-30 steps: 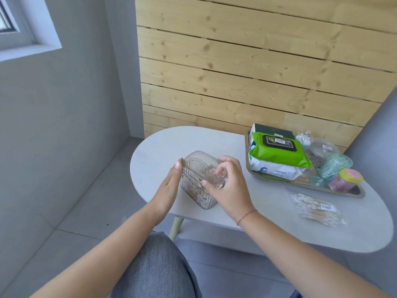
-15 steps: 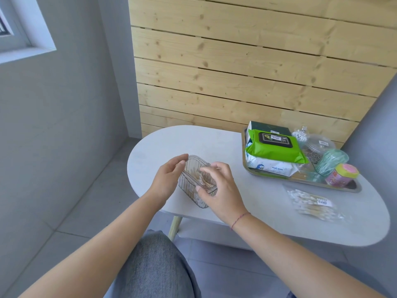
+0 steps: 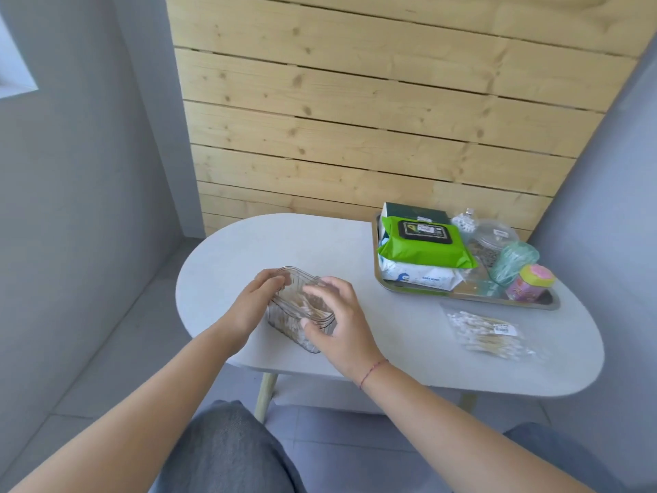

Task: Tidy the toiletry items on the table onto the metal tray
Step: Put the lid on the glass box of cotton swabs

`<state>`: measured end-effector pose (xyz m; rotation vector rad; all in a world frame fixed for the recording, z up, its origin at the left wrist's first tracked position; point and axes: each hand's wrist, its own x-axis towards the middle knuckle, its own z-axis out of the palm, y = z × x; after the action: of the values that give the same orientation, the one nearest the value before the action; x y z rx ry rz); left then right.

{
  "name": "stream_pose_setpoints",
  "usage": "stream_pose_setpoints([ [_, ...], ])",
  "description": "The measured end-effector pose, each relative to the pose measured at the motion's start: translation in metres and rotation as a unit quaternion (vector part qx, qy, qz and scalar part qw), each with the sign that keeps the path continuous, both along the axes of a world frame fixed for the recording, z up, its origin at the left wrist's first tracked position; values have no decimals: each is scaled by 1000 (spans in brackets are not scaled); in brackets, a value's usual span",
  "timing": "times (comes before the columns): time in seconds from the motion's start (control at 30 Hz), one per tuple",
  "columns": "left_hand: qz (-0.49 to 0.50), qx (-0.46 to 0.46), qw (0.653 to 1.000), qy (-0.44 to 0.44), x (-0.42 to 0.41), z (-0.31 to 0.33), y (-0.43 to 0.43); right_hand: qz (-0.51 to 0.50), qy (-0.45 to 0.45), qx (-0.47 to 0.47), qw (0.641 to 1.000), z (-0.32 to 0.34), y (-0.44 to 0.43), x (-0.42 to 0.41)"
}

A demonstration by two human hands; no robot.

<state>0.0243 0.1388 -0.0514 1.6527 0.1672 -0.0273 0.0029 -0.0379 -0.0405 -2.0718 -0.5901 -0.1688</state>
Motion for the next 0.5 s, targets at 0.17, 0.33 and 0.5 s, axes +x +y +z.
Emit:
stream_pose_setpoints([
  [0.17,13,-65,998,1,7,-13,-6,32,37,2,999,2,-9,5],
  [0.33,37,-115,993,-14,-4,-4,-18,56,62,-1,997,18,-23,7],
  [0.5,46,-137,988,-52,-20,27,-71,116,84,-8,990,57,-79,21],
])
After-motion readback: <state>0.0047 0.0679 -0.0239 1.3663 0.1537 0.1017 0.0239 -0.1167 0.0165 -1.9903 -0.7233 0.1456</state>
